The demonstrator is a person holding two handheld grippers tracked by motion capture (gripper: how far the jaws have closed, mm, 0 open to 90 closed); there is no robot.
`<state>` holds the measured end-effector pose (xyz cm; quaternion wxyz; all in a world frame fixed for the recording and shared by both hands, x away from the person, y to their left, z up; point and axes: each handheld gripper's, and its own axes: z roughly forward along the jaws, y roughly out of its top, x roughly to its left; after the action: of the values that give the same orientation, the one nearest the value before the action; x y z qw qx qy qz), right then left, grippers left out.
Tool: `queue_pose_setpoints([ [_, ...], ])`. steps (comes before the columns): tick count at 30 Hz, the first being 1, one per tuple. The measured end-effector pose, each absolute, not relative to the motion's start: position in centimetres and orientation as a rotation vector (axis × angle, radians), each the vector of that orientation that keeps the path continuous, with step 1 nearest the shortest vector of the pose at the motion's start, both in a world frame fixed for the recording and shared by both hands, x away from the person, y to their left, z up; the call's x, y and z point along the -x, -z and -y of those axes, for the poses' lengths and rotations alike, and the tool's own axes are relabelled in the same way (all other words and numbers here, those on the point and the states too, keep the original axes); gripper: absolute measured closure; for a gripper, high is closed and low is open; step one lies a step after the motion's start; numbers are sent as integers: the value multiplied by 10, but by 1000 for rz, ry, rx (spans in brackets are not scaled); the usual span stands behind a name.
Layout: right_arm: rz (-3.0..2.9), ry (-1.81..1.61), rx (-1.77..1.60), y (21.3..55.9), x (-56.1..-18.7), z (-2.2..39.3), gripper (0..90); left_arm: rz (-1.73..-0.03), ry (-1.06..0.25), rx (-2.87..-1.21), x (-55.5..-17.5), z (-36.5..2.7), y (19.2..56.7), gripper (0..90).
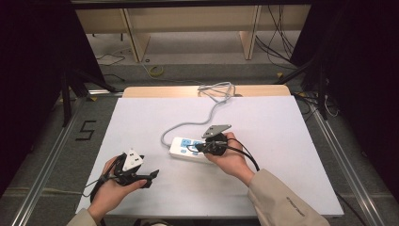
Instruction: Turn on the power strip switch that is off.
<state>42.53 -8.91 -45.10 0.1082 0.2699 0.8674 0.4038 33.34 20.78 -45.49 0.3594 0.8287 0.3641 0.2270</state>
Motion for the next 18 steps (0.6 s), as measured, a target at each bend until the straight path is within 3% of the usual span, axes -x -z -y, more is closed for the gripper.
queue_pose_setpoints([
  [18,-2585,-1158,-802,459,-432,80,900,-937,-586,-2136,-333,-208,455,244],
])
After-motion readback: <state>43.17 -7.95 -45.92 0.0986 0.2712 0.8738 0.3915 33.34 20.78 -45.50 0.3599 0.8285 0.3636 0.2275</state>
